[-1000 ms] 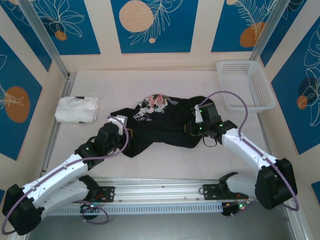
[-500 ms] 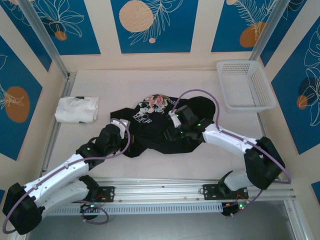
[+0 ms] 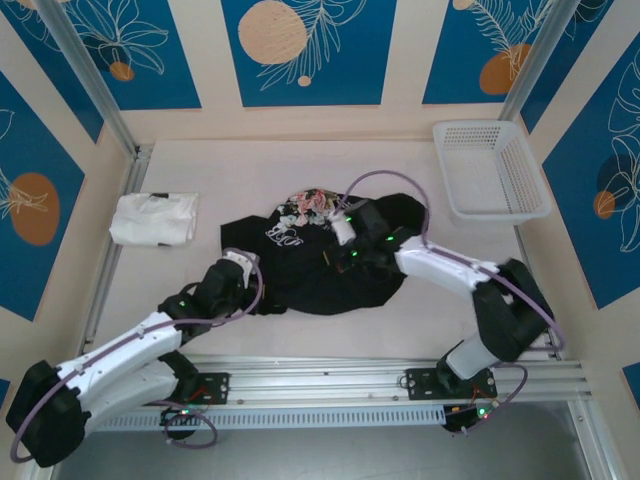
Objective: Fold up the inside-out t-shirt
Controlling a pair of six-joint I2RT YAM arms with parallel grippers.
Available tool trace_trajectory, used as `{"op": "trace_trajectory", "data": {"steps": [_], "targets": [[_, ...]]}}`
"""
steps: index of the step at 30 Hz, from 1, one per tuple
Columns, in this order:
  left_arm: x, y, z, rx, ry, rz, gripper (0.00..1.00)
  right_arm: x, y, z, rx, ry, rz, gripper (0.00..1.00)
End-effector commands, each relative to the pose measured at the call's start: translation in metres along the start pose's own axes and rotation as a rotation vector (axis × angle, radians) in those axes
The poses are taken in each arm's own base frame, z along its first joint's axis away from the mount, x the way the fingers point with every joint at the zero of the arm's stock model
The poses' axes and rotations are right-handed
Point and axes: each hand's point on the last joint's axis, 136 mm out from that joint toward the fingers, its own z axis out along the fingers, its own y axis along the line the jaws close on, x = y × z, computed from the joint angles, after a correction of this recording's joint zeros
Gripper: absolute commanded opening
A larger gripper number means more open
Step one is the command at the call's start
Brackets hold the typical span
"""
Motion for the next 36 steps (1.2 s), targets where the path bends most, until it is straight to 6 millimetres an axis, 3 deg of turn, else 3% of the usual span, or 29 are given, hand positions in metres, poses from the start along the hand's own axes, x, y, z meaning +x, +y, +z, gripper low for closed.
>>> {"op": "trace_trajectory", "data": {"steps": [1, 3, 6, 8, 10, 13, 20, 22, 25, 27, 28, 30, 32, 36], "targets": [[0.014, -0.014, 0.014, 0.094, 0.04, -0.01, 0.06, -0.033, 0.03, -0.046, -0.267, -0.141, 0.1, 0.0], [0.001, -0.029, 0.013, 0.169, -0.005, 0.016, 0.14, -0.034, 0.032, -0.056, -0.302, -0.151, 0.112, 0.0], [-0.032, -0.045, 0.0, 0.236, -0.147, 0.048, 0.4, -0.029, 0.033, -0.061, -0.3, -0.134, 0.105, 0.0], [-0.056, -0.053, -0.011, 0.252, -0.234, 0.07, 0.5, -0.026, 0.032, -0.063, -0.297, -0.123, 0.11, 0.0], [-0.071, -0.062, -0.016, 0.267, -0.262, 0.11, 0.54, -0.026, 0.032, -0.066, -0.3, -0.128, 0.112, 0.0], [-0.079, -0.078, -0.007, 0.243, -0.223, 0.223, 0.58, -0.027, 0.032, -0.068, -0.304, -0.132, 0.118, 0.0], [-0.097, -0.101, 0.044, 0.174, -0.183, 0.395, 0.63, -0.025, 0.031, -0.065, -0.315, -0.122, 0.129, 0.0], [-0.099, -0.103, 0.062, 0.159, -0.159, 0.405, 0.6, -0.023, 0.029, -0.067, -0.305, -0.122, 0.128, 0.0], [-0.101, -0.103, 0.082, 0.169, -0.086, 0.327, 0.3, -0.018, 0.02, -0.071, -0.25, -0.129, 0.139, 0.0], [-0.109, -0.114, 0.077, 0.28, -0.062, 0.218, 0.06, -0.012, -0.008, -0.072, -0.073, -0.127, 0.199, 0.02], [-0.114, -0.12, 0.071, 0.338, -0.064, 0.162, 0.0, -0.008, -0.026, -0.074, 0.037, -0.123, 0.238, 0.03], [-0.124, -0.138, 0.05, 0.496, -0.064, 0.052, 0.0, -0.002, -0.055, -0.08, 0.22, -0.121, 0.268, 0.04], [-0.132, -0.157, 0.027, 0.641, -0.052, -0.008, 0.0, -0.007, -0.068, -0.087, 0.312, -0.148, 0.257, 0.06], [-0.138, -0.171, 0.0, 0.746, -0.029, -0.068, 0.0, -0.029, -0.062, -0.099, 0.328, -0.203, 0.191, 0.1]]}}
